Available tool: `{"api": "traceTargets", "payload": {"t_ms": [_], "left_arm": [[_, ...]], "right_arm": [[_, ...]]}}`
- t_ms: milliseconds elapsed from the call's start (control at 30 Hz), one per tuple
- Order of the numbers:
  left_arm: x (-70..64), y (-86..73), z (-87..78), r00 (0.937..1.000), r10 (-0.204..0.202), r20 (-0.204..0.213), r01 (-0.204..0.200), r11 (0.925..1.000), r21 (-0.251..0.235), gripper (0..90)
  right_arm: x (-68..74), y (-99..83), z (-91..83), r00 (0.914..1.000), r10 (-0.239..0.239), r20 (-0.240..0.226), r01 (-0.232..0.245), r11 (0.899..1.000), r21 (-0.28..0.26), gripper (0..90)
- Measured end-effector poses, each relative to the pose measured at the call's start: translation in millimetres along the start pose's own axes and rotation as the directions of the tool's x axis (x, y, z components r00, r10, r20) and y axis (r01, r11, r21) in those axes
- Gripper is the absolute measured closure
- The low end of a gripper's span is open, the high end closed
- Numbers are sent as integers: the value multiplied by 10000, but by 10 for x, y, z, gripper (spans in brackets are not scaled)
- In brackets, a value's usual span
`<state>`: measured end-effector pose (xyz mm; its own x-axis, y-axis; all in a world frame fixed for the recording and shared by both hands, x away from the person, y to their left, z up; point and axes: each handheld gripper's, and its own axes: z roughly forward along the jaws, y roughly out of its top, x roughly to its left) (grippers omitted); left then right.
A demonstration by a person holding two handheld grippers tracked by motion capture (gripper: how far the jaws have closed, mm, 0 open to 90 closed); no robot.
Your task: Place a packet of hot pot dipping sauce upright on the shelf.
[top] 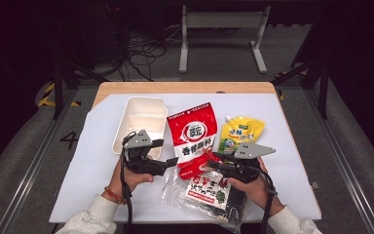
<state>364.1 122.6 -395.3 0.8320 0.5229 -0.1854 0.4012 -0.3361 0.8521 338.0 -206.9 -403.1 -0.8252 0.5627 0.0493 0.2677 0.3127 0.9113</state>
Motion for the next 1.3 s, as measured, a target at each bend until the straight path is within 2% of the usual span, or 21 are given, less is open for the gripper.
{"api": "traceTargets", "payload": {"t_ms": [100, 167, 333, 400, 433, 567, 600, 633, 700, 733, 800, 867, 933, 1067, 1100, 1133, 1167, 1233, 1300], "left_arm": [[-3, -68, 27, 9998, -136, 119, 133, 9997, 221, 147], [-21, -88, 52, 9997, -30, 226, 21, 9992, 399, 147], [-16, -99, 118, 9979, -252, 595, 222, 9985, 499, 138], [-3, -84, 162, 9958, -404, 824, 374, 9986, 377, 138], [-1, -79, 183, 9959, -430, 794, 398, 9983, 418, 138], [17, -66, 265, 9908, -762, 1120, 719, 9965, 417, 136], [24, -65, 278, 9839, -899, 1543, 860, 9958, 318, 136], [20, -63, 285, 9829, -952, 1579, 912, 9953, 325, 136], [12, -58, 287, 9829, -842, 1639, 807, 9963, 280, 146], [7, -54, 279, 9814, -755, 1763, 742, 9971, 139, 163], [-19, -23, 244, 9832, -634, 1714, 665, 9977, -127, 181], [-14, -19, 221, 9848, -588, 1637, 649, 9974, -323, 228], [-6, -21, 211, 9866, -522, 1549, 589, 9975, -395, 311], [-22, -14, 164, 9889, 57, 1483, 78, 9959, -900, 580], [-26, -9, 151, 9903, 198, 1377, -65, 9953, -967, 681], [-26, -9, 151, 9903, 198, 1377, -65, 9953, -967, 753], [-29, -2, 127, 9913, 367, 1262, -225, 9934, -1122, 753], [-24, -1, 100, 9920, 420, 1193, -262, 9911, -1308, 884], [-9, 10, 73, 9922, 449, 1163, -275, 9887, -1476, 896]], "right_arm": [[3, -8, -56, 10000, 19, 75, -18, 9999, -163, 689], [21, -1, -108, 10000, -77, 57, 78, 9995, -317, 691], [88, 49, -273, 9993, -371, -64, 362, 9936, -1074, 692], [134, 62, -319, 9983, -575, -132, 551, 9888, -1384, 692], [156, 68, -331, 9977, -648, -210, 610, 9869, -1494, 692], [243, 93, -352, 9935, -994, -557, 884, 9807, -1743, 692], [262, 96, -354, 9923, -1068, -632, 940, 9792, -1798, 693], [287, 100, -359, 9902, -1191, -722, 1039, 9768, -1874, 693], [302, 102, -363, 9875, -1290, -908, 1091, 9743, -1973, 692], [305, 101, -360, 9863, -1321, -984, 1110, 9743, -1962, 693], [318, 90, -339, 9837, -1447, -1065, 1221, 9733, -1943, 692], [327, 80, -309, 9825, -1545, -1039, 1346, 9749, -1775, 690], [321, 61, -281, 9823, -1556, -1043, 1373, 9768, -1641, 690], [318, 30, -205, 9825, -1605, -950, 1474, 9803, -1317, 689], [321, 26, -182, 9834, -1579, -894, 1468, 9820, -1190, 688], [318, 25, -167, 9838, -1575, -860, 1473, 9825, -1140, 688], [318, 25, -167, 9838, -1575, -860, 1473, 9825, -1140, 688], [304, 18, -136, 9863, -1457, -775, 1376, 9853, -1011, 686], [295, 14, -113, 9880, -1341, -762, 1266, 9873, -960, 683]]}}
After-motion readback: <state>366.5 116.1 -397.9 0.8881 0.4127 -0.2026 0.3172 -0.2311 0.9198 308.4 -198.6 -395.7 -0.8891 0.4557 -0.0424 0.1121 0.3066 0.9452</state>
